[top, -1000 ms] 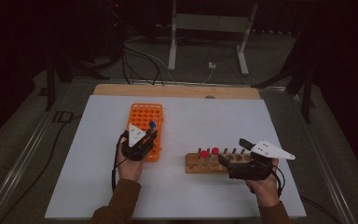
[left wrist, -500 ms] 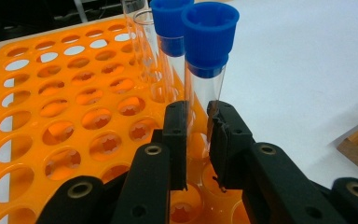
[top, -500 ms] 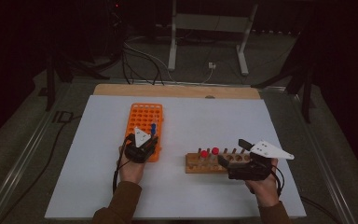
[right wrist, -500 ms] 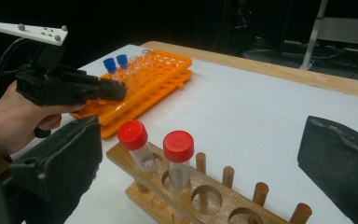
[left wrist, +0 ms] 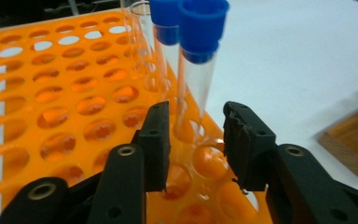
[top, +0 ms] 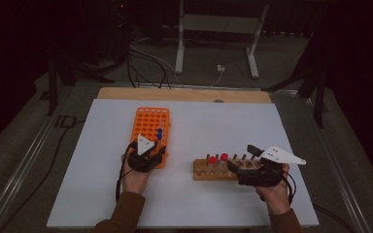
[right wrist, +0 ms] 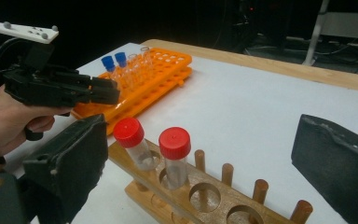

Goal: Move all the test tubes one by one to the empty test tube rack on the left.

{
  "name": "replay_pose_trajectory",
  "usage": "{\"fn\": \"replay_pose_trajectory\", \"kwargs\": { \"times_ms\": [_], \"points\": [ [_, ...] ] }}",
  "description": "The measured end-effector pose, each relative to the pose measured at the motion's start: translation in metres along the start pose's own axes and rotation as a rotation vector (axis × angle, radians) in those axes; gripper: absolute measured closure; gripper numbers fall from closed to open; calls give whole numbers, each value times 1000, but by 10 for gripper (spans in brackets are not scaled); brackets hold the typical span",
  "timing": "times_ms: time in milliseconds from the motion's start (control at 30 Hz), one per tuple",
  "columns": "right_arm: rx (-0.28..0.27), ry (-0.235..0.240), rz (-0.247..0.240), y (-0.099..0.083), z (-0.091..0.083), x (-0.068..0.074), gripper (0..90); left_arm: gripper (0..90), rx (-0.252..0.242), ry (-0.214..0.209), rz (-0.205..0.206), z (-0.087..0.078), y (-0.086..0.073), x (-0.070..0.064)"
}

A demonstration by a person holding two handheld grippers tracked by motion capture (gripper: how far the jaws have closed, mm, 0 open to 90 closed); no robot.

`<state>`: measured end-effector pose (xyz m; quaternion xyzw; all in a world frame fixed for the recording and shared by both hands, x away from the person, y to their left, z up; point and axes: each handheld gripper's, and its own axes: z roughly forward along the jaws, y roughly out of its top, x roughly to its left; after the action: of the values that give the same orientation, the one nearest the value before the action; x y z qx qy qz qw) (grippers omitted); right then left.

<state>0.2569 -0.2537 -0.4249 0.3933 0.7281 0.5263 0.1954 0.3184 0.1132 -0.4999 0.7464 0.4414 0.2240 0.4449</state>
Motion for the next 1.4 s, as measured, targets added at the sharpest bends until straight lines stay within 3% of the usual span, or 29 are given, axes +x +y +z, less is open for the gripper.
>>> {"fn": "replay_pose_trajectory", "kwargs": {
  "times_ms": [200,300,433,533,667,733,967,1400],
  "points": [
    [26,7,-6,-4,8,1,93,490,-35,-50,-39,-12,0,1],
    [39,9,-15,-7,12,3,174,392,-60,-75,-71,-20,3,0],
    [50,20,-39,-10,17,5,350,280,-85,-114,-104,-30,5,-2],
    [54,21,-56,-13,21,7,487,184,-86,-113,-95,-36,8,-5],
    [77,5,-45,-21,31,5,559,107,-84,-102,-70,-38,10,-9],
    [81,14,-37,-24,34,4,591,81,-88,-99,-71,-39,12,-10],
    [91,27,-76,-26,42,11,739,38,-96,-109,-74,-41,15,-14],
    [70,22,-75,-23,37,10,749,12,-116,-117,-85,-44,16,-14]
  ]
}}
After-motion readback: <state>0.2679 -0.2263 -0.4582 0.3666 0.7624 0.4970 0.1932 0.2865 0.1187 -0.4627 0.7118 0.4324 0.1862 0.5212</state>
